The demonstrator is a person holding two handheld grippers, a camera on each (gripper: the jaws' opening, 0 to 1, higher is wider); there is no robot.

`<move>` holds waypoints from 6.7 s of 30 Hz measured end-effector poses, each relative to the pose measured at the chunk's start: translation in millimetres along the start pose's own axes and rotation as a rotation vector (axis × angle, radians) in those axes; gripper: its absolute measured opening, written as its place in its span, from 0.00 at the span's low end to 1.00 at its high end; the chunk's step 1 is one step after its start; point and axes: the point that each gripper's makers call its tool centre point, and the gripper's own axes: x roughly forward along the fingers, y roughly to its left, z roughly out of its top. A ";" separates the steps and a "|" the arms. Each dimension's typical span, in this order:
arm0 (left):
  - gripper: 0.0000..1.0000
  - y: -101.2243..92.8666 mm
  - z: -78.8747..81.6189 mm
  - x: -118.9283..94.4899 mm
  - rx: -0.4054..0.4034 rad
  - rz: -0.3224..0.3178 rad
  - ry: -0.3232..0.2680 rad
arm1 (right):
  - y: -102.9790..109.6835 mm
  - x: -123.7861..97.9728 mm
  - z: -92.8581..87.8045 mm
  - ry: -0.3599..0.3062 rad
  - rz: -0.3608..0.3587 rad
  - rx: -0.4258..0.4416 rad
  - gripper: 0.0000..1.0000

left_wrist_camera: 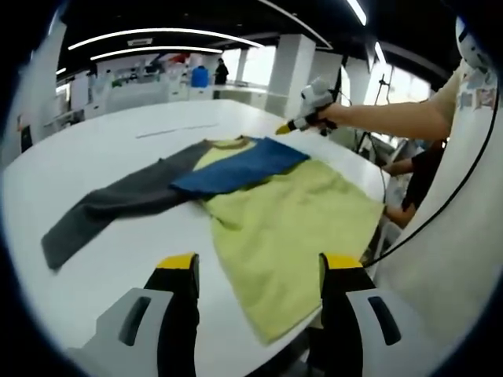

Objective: Fold the garment on the visible template until the final outline fits inside the template.

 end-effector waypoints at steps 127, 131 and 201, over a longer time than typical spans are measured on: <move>0.59 18.9 3.6 6.2 -0.006 0.015 0.003 | -26.8 11.1 -6.5 0.178 0.046 -0.079 0.00; 0.59 18.1 3.4 5.5 -0.006 0.015 0.003 | -33.0 10.5 -14.6 0.193 0.031 -0.069 0.00; 0.58 17.6 1.8 4.9 -0.006 0.037 0.021 | -51.1 23.1 -5.2 0.145 -0.016 -0.041 0.04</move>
